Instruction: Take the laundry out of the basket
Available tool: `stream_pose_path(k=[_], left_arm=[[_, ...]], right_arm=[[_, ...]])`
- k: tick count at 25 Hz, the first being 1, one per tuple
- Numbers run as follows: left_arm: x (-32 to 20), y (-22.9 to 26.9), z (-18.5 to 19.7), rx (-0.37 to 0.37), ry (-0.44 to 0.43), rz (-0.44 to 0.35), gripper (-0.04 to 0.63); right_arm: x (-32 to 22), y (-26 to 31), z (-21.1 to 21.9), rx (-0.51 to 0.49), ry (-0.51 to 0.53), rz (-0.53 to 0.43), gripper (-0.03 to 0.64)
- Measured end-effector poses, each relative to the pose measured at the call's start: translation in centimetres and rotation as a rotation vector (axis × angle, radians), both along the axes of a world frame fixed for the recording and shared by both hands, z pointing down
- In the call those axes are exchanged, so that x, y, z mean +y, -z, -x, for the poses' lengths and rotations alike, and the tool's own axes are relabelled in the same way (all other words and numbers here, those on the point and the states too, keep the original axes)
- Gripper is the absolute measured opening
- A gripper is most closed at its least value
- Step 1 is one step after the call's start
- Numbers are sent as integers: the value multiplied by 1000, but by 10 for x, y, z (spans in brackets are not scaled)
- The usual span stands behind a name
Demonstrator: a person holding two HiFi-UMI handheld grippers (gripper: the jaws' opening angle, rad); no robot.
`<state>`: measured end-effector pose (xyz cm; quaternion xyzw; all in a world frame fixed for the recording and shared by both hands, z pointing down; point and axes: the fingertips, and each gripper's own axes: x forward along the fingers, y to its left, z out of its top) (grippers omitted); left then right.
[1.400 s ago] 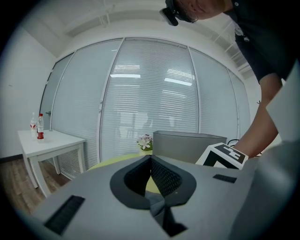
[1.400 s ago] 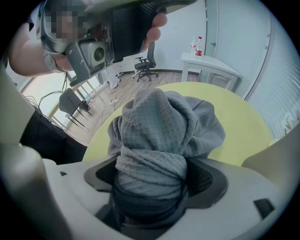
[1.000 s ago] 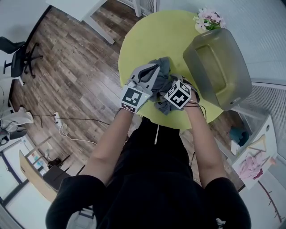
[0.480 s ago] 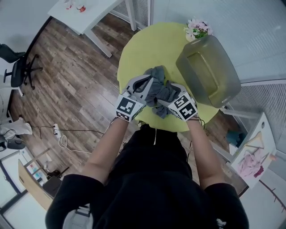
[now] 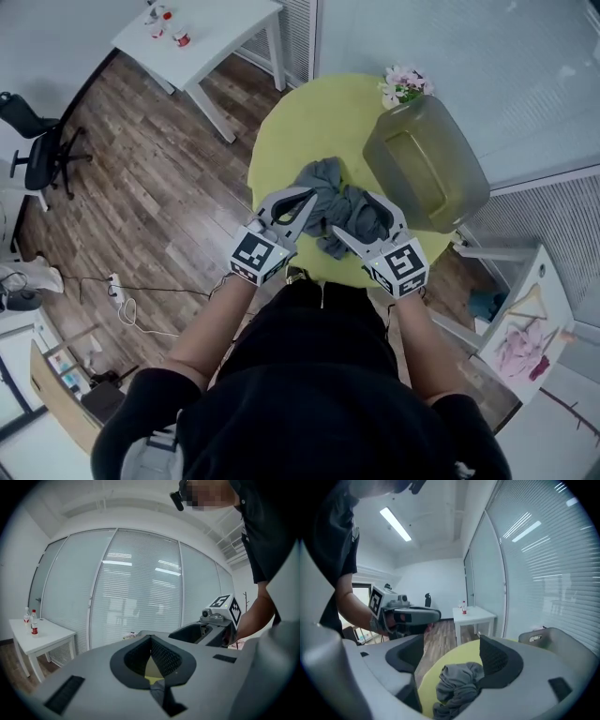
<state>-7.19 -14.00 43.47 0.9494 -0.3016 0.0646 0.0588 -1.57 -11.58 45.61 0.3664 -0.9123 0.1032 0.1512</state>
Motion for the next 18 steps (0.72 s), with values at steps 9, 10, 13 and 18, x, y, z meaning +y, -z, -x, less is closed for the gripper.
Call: stream_pose_path(k=[9,10,13,18], left_arm=[[36,49,-8,1,-62,-76,9],[37,54,-10,15,-63,-89,9],[41,64,-13,51,-63,-102,9],[45,75,-17,75,-67,-106,9]], right_arm=[[22,78,-8,-146,-82,-212,43],[23,83,-8,-151,-83,-219,32],[24,94,-8,-169,-81,-239,23],[24,111,-6,-169,-92,-273,23]])
